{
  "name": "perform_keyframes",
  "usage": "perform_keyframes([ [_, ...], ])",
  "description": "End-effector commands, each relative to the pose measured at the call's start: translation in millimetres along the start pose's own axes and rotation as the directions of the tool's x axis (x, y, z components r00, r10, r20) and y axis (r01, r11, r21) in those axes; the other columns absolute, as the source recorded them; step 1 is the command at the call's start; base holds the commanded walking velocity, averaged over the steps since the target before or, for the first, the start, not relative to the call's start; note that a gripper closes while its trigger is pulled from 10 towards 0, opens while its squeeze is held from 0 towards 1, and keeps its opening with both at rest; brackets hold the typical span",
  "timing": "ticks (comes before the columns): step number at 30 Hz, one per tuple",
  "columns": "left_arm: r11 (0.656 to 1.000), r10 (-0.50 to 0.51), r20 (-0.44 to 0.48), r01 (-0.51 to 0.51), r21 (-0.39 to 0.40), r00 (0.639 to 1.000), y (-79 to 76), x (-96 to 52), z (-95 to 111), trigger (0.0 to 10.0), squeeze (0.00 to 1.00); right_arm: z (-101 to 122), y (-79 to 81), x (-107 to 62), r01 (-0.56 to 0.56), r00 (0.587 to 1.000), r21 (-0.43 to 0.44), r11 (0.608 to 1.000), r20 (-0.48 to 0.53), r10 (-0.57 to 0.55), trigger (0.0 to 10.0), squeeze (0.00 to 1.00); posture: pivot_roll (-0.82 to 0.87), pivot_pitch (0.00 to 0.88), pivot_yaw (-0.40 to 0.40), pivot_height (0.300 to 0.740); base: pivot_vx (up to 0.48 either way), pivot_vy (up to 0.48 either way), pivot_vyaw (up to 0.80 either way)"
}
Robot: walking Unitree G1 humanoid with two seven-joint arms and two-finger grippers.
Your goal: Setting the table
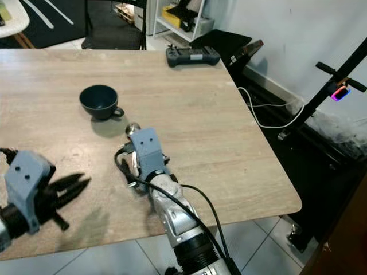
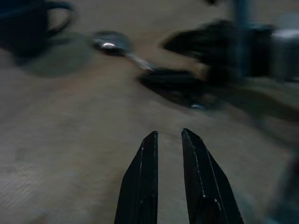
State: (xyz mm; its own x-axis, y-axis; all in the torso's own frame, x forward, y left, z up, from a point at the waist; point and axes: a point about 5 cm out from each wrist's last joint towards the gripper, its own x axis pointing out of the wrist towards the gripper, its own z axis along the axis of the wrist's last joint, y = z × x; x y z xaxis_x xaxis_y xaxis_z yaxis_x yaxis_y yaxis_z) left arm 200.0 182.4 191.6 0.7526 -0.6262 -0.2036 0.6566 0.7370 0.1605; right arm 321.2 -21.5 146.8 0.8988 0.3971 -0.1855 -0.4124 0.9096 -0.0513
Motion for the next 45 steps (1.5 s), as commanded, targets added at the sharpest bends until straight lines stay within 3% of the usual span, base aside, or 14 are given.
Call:
perform_keyframes([
  [1,0.999,-0.042,-0.016,0.042,-0.006,0.999,-3.5,-3.5,0.0,10.0,0.00,-8.9,2.1,1.2,-0.001,0.999,0.021,1.000,-0.042,0.002,10.0,0.00,0.15,0.154,0.000,0.740,0.000,0.000,0.00],
  [3,0.999,-0.040,-0.035,0.040,0.000,0.999,-0.7,-5.0,-1.1,10.0,0.00,-12.9,-0.3,1.1,0.013,0.998,0.018,1.000,-0.065,-0.012,9.5,0.00,0.14,0.155,0.001,0.740,0.000,0.000,0.00],
  [4,0.999,-0.054,-0.045,0.054,-0.004,0.998,-0.5,-6.4,-0.8,10.0,0.00,-14.4,-1.5,1.2,0.022,0.997,0.012,1.000,-0.070,-0.021,7.7,0.00,0.14,0.155,0.001,0.740,0.000,0.000,0.00],
  [5,0.998,-0.061,-0.050,0.061,-0.001,0.997,-0.1,-7.3,-0.1,10.0,0.00,-16.2,-2.7,1.0,0.029,0.996,0.006,1.000,-0.080,-0.029,3.6,0.00,0.14,0.155,0.001,0.740,0.000,0.000,0.00],
  [6,0.998,-0.066,-0.053,0.066,0.002,0.996,0.0,-7.9,0.5,10.0,0.00,-17.3,-3.4,1.0,0.034,0.996,0.001,0.999,-0.086,-0.034,3.6,0.00,0.14,0.155,0.001,0.740,0.000,0.000,0.00],
  [7,0.998,-0.064,-0.055,0.065,0.004,0.996,0.7,-8.0,0.9,10.0,0.00,-18.9,-4.3,0.6,0.038,0.995,-0.006,0.999,-0.093,-0.039,0.9,0.00,0.14,0.155,0.001,0.740,0.000,0.000,0.00],
  [8,0.998,-0.064,-0.055,0.065,0.004,0.996,0.7,-8.0,0.9,10.0,0.00,-18.9,-4.3,0.6,0.038,0.995,-0.006,0.999,-0.093,-0.039,0.9,0.00,0.14,0.155,0.001,0.740,0.000,0.000,0.00],
  [9,0.998,-0.061,-0.057,0.062,0.003,0.996,2.0,-8.0,1.3,10.0,0.00,-23.0,-5.9,-0.1,0.043,0.993,-0.027,0.999,-0.105,-0.046,0.0,0.00,0.14,0.154,0.000,0.740,0.000,0.000,0.00],
  [16,0.999,-0.052,-0.054,0.052,-0.002,0.997,2.2,-6.2,1.3,10.0,0.00,-29.4,-13.9,-1.1,0.089,0.988,-0.038,0.995,-0.122,-0.093,0.0,0.00,0.13,0.150,-0.003,0.740,0.000,0.000,0.00],
  [28,1.000,-0.024,-0.045,0.024,-0.008,0.999,4.5,-2.2,0.8,10.0,0.00,-33.0,-48.8,0.0,0.230,0.963,-0.030,0.973,-0.135,-0.232,0.0,0.00,0.13,0.142,-0.009,0.740,0.000,0.000,0.00],
  [40,1.000,-0.013,-0.039,0.012,-0.010,0.999,5.7,0.9,0.8,10.0,0.00,-36.2,-60.8,-1.9,0.260,0.956,-0.004,0.966,-0.142,-0.258,0.0,0.00,0.13,0.143,-0.008,0.740,0.000,0.000,0.00],
  [42,1.000,0.007,-0.036,-0.008,-0.014,0.999,6.8,4.0,-0.8,10.0,0.00,-20.0,-71.9,-4.0,0.289,0.957,0.077,0.954,-0.060,-0.285,10.0,0.00,0.13,0.143,-0.007,0.740,0.000,0.000,0.00],
  [45,0.999,0.041,-0.024,-0.041,-0.016,0.999,9.3,7.4,-1.2,10.0,0.00,-5.4,-79.5,-6.4,0.308,0.950,0.122,0.943,0.017,-0.313,10.0,0.00,0.13,0.143,-0.007,0.740,0.000,0.000,0.00],
])
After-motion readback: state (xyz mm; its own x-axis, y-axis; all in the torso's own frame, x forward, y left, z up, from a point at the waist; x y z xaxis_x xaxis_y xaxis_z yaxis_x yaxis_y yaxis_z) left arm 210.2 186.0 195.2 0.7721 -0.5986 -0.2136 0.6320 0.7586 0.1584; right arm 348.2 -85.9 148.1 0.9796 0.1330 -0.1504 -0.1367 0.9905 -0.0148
